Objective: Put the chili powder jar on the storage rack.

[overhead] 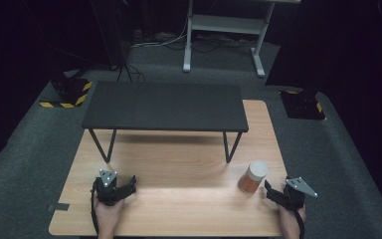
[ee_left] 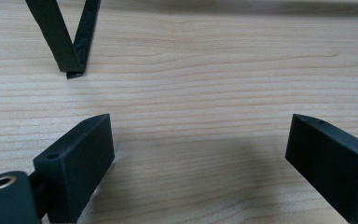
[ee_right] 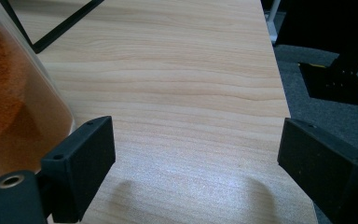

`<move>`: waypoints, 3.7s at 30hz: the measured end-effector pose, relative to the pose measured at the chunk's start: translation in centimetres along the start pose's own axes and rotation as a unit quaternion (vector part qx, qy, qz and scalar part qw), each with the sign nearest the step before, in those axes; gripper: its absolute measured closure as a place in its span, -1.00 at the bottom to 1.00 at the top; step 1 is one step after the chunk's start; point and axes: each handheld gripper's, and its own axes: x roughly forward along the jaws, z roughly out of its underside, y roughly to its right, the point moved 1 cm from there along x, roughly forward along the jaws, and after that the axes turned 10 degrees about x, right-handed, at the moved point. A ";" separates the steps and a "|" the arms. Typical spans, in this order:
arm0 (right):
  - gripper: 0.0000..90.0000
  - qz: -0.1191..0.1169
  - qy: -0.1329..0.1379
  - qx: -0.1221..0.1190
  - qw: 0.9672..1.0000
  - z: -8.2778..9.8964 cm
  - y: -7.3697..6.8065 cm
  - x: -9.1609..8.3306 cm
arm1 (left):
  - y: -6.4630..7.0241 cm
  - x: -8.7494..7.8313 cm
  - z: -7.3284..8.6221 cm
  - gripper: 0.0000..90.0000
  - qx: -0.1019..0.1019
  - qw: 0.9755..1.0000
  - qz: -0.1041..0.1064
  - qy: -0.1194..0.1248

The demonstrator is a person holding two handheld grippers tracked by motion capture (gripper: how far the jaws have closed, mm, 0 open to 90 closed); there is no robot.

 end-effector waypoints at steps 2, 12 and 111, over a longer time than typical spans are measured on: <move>-0.77 0.001 -0.002 -0.004 1.000 0.0 0.0 0.0 | 0.0 0.0 0.0 -0.82 0.002 1.000 0.000 -0.001; -0.80 0.012 -0.001 -0.020 1.000 0.0 -0.5 0.1 | 0.0 0.0 0.0 -0.82 0.002 1.000 0.000 -0.001; -0.32 -0.206 0.012 -0.050 0.977 -4.5 -1.1 1.5 | 0.2 0.1 -0.1 -0.82 0.007 1.000 -0.005 -0.001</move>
